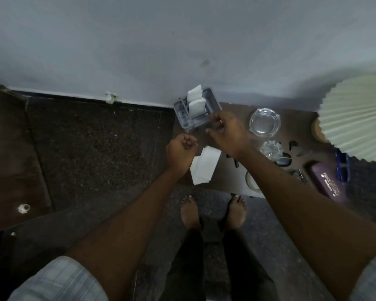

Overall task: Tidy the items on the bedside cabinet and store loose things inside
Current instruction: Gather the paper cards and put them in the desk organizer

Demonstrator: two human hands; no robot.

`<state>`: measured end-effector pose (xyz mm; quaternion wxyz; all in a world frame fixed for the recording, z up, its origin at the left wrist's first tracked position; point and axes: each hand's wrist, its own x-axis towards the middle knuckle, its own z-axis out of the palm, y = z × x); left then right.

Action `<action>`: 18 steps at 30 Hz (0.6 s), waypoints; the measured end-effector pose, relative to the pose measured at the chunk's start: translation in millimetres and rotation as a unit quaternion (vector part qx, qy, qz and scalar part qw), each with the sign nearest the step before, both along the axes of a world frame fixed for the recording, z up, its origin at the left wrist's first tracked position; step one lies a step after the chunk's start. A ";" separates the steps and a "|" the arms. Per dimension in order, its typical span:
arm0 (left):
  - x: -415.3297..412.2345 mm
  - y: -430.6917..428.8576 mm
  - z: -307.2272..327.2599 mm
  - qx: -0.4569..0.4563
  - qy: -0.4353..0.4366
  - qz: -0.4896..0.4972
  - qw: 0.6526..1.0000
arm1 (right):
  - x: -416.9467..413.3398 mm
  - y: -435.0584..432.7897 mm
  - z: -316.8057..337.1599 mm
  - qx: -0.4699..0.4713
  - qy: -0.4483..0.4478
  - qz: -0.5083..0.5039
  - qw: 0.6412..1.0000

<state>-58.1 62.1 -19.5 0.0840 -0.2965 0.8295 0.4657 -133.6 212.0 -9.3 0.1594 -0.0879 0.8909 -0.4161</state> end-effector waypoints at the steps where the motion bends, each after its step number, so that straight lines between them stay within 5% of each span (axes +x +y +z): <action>1: 5.5 0.9 -4.5 0.007 -0.016 -0.008 1.000 | 5.5 2.2 -2.8 0.002 -0.011 0.000 1.000; 18: 38.1 27.3 -44.4 0.023 -0.135 -0.076 0.988 | 97.6 16.6 -64.1 0.097 -0.164 -0.095 0.977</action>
